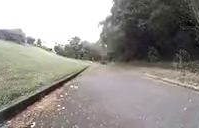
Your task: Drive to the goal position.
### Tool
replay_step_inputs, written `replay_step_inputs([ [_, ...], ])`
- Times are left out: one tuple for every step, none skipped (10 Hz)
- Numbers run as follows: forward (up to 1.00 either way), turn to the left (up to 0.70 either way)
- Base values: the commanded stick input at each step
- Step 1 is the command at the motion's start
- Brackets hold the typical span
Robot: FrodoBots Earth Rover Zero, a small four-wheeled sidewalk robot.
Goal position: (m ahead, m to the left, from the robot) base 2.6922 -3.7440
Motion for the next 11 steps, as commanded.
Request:
replay_step_inputs([
  [0.67, -0.02],
  [0.67, -0.02],
  [0.67, -0.02],
  [0.67, -0.02],
  [0.67, -0.02],
  [0.67, -0.02],
  [0.67, -0.02],
  [0.67, -0.02],
  [0.67, -0.02],
  [0.67, -0.02],
  [0.67, -0.02],
])
